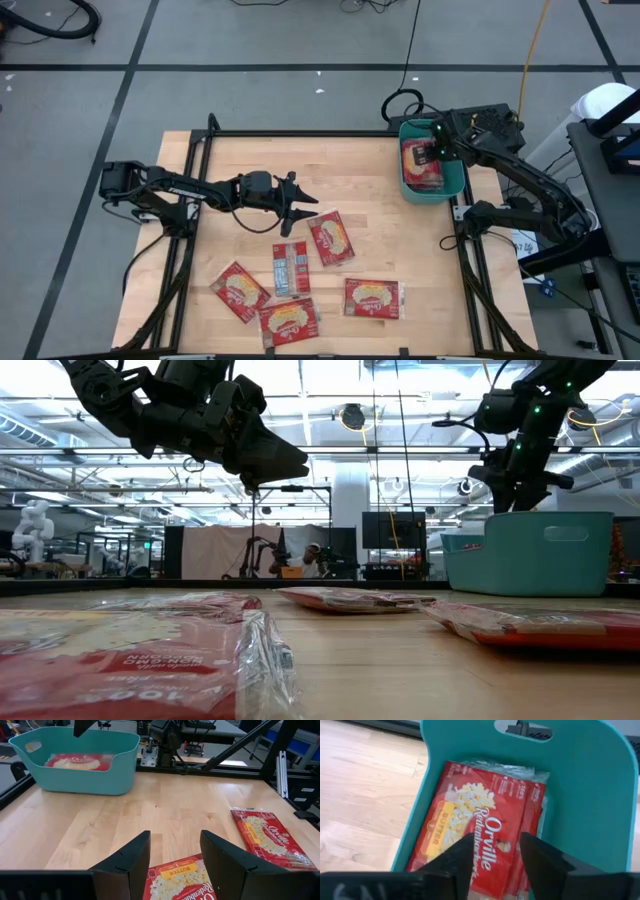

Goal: Sort popcorn bags into baskets
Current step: Put the red popcorn bag into the green bin

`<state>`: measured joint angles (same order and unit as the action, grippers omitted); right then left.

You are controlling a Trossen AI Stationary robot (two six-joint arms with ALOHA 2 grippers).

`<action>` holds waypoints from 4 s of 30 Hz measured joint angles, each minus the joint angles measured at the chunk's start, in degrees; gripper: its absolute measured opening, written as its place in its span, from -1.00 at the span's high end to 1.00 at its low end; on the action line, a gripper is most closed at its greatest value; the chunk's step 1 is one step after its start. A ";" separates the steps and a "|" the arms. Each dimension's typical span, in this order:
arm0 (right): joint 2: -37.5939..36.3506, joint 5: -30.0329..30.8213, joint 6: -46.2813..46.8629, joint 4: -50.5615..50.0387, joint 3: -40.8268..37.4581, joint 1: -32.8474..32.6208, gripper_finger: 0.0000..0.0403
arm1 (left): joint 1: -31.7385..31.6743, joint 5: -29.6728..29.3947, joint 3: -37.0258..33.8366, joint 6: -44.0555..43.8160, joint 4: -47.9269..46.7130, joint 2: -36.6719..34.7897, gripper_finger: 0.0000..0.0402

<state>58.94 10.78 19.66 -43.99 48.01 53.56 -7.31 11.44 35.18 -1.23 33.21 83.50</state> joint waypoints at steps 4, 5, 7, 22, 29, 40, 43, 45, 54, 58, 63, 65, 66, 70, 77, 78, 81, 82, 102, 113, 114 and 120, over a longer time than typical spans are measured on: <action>-1.30 -0.38 -0.15 0.61 0.03 -0.16 0.12 | 0.00 0.00 0.00 0.00 -0.02 0.00 0.13; -1.85 -0.59 -0.13 0.62 0.10 -0.64 0.11 | 0.00 0.00 0.00 0.01 -0.03 0.00 0.13; -3.33 -3.23 -0.16 1.74 0.13 -2.52 0.10 | -0.02 0.00 0.00 0.45 -0.58 0.00 0.13; -12.51 -10.22 -4.04 36.54 -5.57 -42.11 0.12 | 4.91 -6.81 -0.04 2.51 -19.65 0.44 0.09; -9.60 -7.61 -7.32 49.22 -14.33 -55.55 0.12 | 9.00 -18.58 -0.04 1.39 -21.01 0.44 -0.24; -1.83 1.45 -8.41 75.38 -28.30 -65.56 0.13 | 8.68 -23.86 0.20 16.05 -16.26 8.31 -0.34; 0.28 1.42 -8.15 78.64 -29.60 -66.10 0.13 | 8.68 -24.02 1.01 19.89 -15.31 11.58 -0.21; 0.96 1.40 -7.59 78.69 -30.25 -66.07 0.13 | 8.68 -24.00 2.15 21.33 -15.11 14.39 -0.13; 2.35 1.14 -6.31 79.43 -30.63 -66.07 0.13 | 7.47 -25.01 7.93 26.32 -11.54 24.59 0.34; 2.54 1.20 -6.38 79.35 -30.58 -66.07 0.13 | 7.03 -23.48 10.01 29.93 -11.27 26.95 0.69; 3.06 1.42 -3.78 79.72 -30.58 -66.07 0.13 | 5.75 -23.43 12.14 24.05 -11.60 27.81 0.96; 3.71 2.76 -1.70 79.80 -30.58 -66.21 0.13 | 5.51 -24.36 12.54 20.35 -12.16 27.38 0.96; 4.19 3.94 -0.70 79.82 -30.58 -66.50 0.13 | 5.51 -25.47 12.79 19.00 -12.64 27.01 0.97; 7.92 10.84 2.03 79.79 -29.46 -68.69 0.13 | 5.33 -28.82 13.77 15.35 -13.24 25.10 0.98; 19.78 18.01 -1.40 79.35 -23.01 -71.14 0.13 | 5.29 -32.97 14.01 6.96 -13.08 20.75 0.99; 21.80 17.83 -2.62 79.42 -21.77 -71.27 0.13 | 5.28 -33.27 14.01 5.86 -13.27 20.12 0.99; 27.76 17.64 -5.91 79.33 -17.75 -71.38 0.13 | 5.27 -33.90 14.10 2.19 -14.51 19.01 0.99; 29.65 17.75 -6.80 79.40 -16.46 -71.36 0.13 | 5.29 -34.39 14.06 0.99 -15.52 18.69 0.99; 50.59 36.93 -27.89 79.25 -3.04 -75.26 -0.32 | 6.49 -38.53 14.05 -21.33 -23.46 15.10 1.00; 50.01 39.02 -26.64 79.01 -3.06 -73.88 0.47 | 9.21 -37.86 14.10 -25.82 -24.50 15.01 1.00; 49.98 39.12 -26.63 79.05 -3.06 -73.85 0.58 | 9.26 -37.38 14.10 -25.91 -24.90 15.02 1.00; 49.18 38.72 -26.10 74.61 -3.06 -73.94 0.95 | 9.50 -34.06 14.12 -25.69 -25.70 13.14 1.00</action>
<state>108.12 49.50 -6.44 30.62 44.95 -20.38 2.19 -22.62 49.30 -26.92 7.51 96.65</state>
